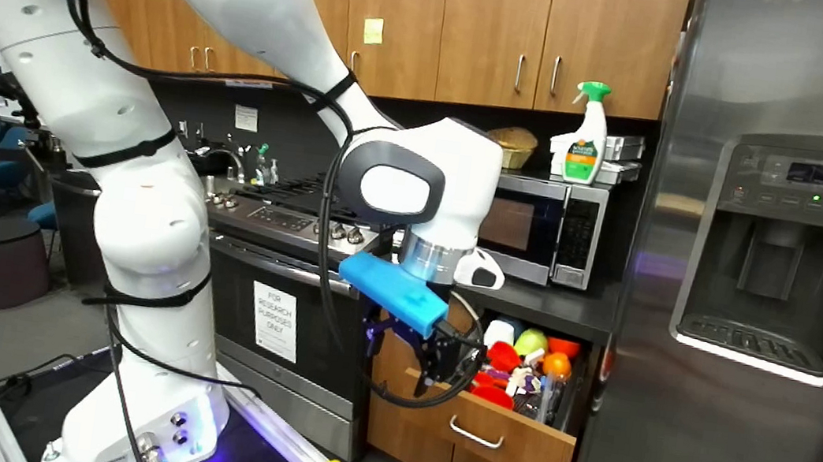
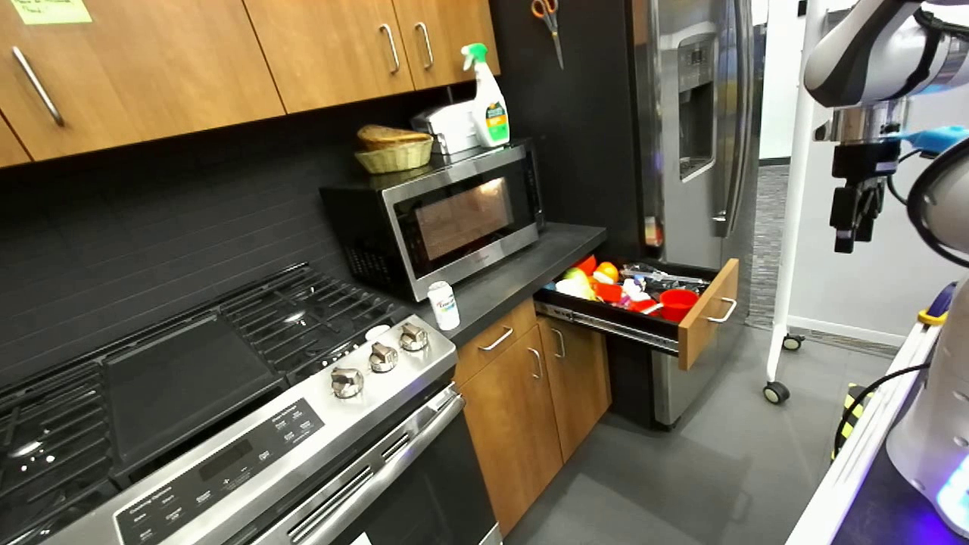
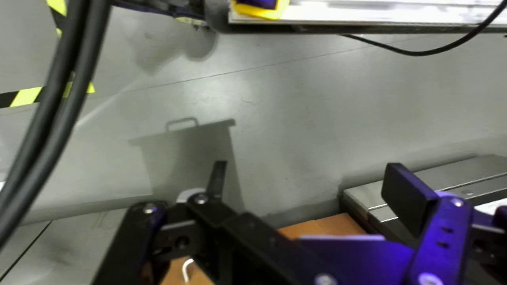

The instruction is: Push in the right drawer below the microwave until its fully closed

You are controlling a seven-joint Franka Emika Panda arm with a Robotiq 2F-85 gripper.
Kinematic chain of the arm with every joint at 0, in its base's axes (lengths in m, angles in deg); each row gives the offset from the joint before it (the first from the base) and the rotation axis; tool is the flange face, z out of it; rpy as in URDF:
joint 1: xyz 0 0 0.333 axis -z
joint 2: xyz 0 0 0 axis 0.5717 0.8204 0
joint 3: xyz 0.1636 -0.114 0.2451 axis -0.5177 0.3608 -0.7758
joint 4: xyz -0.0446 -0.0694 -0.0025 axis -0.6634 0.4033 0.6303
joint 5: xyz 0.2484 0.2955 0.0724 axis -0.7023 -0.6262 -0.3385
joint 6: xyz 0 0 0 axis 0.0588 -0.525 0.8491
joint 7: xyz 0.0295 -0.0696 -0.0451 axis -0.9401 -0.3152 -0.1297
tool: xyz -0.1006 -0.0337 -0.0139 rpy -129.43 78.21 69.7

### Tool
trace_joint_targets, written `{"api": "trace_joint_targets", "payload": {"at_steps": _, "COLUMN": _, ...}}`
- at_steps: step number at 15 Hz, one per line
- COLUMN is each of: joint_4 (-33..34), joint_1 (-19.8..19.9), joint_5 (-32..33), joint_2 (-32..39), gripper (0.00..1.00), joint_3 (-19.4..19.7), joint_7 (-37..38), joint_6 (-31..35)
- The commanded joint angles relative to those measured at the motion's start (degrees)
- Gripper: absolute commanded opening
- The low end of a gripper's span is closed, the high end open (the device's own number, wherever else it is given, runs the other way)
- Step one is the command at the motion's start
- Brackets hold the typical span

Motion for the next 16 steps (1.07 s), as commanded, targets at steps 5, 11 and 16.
{"api": "trace_joint_targets", "payload": {"at_steps": 5, "joint_4": 1.06, "joint_1": -1.24, "joint_5": -6.49, "joint_2": 0.88, "gripper": 1.0, "joint_3": 1.43, "joint_7": -6.32, "joint_6": -2.96}}
{"api": "trace_joint_targets", "payload": {"at_steps": 11, "joint_4": 2.33, "joint_1": -3.79, "joint_5": -10.68, "joint_2": 4.74, "gripper": 1.0, "joint_3": 4.6, "joint_7": -17.28, "joint_6": 0.19}}
{"api": "trace_joint_targets", "payload": {"at_steps": 16, "joint_4": 2.94, "joint_1": -5.85, "joint_5": -16.06, "joint_2": 9.76, "gripper": 1.0, "joint_3": 7.42, "joint_7": -25.33, "joint_6": 5.03}}
